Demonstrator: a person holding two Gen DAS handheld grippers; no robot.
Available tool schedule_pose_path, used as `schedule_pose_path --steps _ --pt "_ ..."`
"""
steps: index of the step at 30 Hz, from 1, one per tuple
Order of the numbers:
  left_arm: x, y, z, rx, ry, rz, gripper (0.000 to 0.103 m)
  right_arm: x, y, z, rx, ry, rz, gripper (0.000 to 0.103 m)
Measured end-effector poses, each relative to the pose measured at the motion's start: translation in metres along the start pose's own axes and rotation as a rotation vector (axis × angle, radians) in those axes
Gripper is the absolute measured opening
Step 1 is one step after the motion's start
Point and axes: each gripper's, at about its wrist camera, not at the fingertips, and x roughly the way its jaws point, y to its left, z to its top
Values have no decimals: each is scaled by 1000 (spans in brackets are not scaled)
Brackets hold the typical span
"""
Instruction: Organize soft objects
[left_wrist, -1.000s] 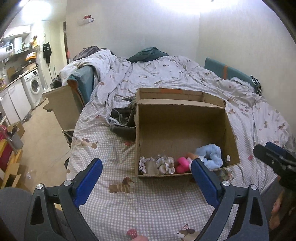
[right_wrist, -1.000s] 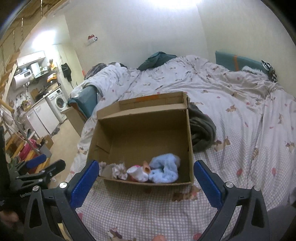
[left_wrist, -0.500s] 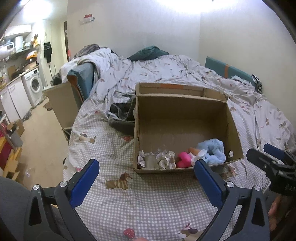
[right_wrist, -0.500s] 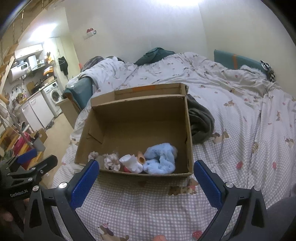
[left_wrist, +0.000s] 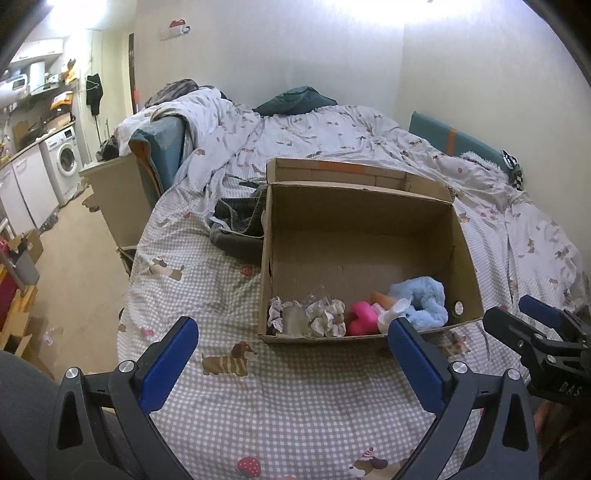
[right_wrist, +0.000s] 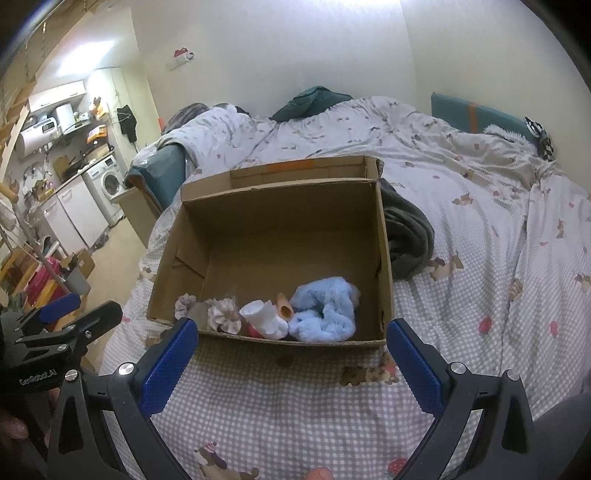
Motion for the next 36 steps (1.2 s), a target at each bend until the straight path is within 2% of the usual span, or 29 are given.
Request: schedule_pose_path --steps 36 --pt "-2 -1 -2 11 -4 8 103 -1 -1 1 6 -5 -3 103"
